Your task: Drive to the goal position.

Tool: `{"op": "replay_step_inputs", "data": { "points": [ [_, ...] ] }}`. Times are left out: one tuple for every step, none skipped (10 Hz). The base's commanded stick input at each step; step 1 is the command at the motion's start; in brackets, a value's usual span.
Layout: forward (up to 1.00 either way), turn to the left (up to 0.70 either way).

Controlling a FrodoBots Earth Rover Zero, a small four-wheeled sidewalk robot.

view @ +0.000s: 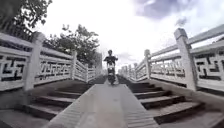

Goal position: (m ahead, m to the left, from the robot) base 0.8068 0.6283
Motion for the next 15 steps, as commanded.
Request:
{"op": "replay_step_inputs", "data": {
  "points": [
    [0.0,0.0],
    [0.0,0.0],
    [0.0,0.0],
    [0.0,0.0],
    [0.0,0.0],
    [0.0,0.0],
    [0.0,0.0],
    [0.0,0.0],
    [0.18,0.0],
    [0.45,0.0],
    [0.45,0.0],
    [0.45,0.0],
    [0.45,0.0],
    [0.45,0.0],
    [0.45,0.0]
  ]
}}
